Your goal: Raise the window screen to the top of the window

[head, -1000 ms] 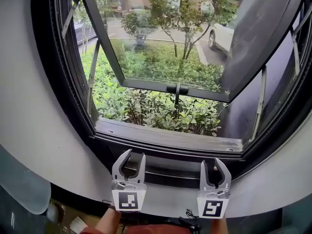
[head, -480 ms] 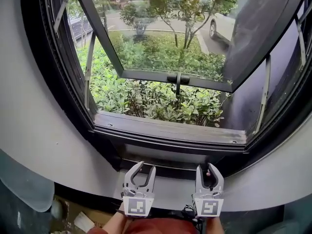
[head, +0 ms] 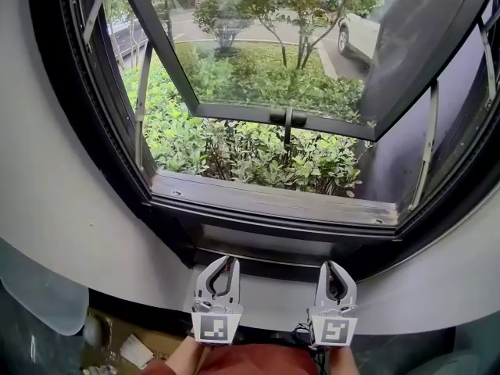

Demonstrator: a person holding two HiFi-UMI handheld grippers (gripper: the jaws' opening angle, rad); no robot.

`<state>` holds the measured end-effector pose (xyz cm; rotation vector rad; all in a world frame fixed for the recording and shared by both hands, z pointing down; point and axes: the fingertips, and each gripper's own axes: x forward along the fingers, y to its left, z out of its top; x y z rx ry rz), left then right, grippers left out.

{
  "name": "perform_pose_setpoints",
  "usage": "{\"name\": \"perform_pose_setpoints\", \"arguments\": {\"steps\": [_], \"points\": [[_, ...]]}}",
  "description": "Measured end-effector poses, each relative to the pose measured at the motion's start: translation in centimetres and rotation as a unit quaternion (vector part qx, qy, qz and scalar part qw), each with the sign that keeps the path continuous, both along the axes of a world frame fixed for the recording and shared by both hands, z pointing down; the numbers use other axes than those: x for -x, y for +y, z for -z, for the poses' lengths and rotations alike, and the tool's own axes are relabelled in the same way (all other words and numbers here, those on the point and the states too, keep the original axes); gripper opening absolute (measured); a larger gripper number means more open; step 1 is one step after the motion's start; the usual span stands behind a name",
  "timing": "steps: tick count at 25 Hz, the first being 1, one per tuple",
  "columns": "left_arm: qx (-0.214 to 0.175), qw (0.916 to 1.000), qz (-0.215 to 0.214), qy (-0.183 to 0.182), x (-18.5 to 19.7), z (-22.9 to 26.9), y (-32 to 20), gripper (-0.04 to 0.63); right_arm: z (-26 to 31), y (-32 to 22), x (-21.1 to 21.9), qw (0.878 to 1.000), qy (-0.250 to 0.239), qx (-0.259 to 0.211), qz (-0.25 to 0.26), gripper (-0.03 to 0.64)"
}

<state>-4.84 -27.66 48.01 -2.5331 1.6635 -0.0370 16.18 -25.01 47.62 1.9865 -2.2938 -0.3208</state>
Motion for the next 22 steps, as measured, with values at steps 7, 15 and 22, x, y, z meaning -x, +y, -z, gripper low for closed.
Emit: {"name": "perform_pose_setpoints", "arguments": {"steps": [7, 15, 22], "points": [[-0.006, 0.9999, 0.01, -0.001, 0.6, 0.35, -0.21, 0.005, 0.26, 0.21, 0.04, 1.0, 0.001, -0.006, -0.003, 0.011], [-0.012, 0.9999, 0.01, 0.001, 0.56, 0.79, -0.18, 0.005, 0.2, 0.53, -0.58, 0.999, 0.006, 0.017, -0.027, 0.011], [-0.013, 0.9999, 0.008, 0.004, 0.46, 0.87, -0.07, 0.005, 0.79, 0.44, 0.01, 1.0, 0.019, 0.01, -0.015, 0.011]]}}
